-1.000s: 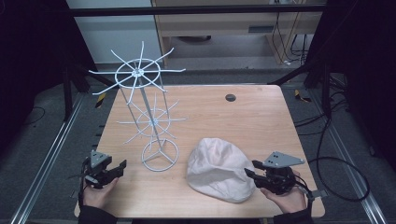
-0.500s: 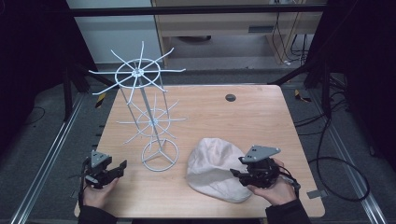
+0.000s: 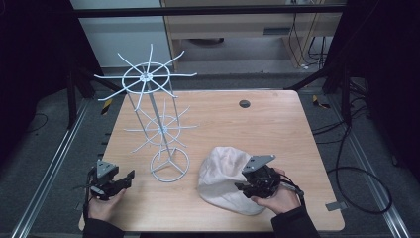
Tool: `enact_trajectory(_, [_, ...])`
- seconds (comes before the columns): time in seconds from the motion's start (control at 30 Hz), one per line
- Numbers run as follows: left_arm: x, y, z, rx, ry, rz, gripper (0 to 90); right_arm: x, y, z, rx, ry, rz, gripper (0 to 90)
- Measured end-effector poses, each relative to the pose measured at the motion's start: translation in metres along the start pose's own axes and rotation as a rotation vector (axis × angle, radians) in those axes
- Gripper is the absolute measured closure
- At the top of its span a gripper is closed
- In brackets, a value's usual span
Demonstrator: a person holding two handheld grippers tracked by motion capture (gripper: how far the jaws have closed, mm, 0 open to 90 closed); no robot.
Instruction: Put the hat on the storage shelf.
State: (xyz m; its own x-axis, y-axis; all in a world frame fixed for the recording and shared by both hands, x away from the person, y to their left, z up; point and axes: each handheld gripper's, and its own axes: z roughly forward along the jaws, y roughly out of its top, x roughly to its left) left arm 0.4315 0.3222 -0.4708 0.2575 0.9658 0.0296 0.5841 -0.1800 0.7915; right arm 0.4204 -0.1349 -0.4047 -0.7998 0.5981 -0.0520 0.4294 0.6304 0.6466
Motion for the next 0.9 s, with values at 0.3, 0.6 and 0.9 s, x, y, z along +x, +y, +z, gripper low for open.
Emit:
enact_trajectory(0.3, [0.0,0.0,0.0,0.001,0.001,0.001,36.9,-0.004,0.001,0.018,0.048,0.01,-0.004,64.2])
enact_trajectory(0.6, [0.0,0.0,0.0,0.001,0.002,0.001,36.9,-0.005,0.002,0.026,0.083,0.006,-0.011,77.9])
enact_trajectory(0.9, [0.0,0.0,0.0,0.001,0.002,0.0,36.9,-0.005,0.002,0.024,0.071,-0.001,-0.015,88.0])
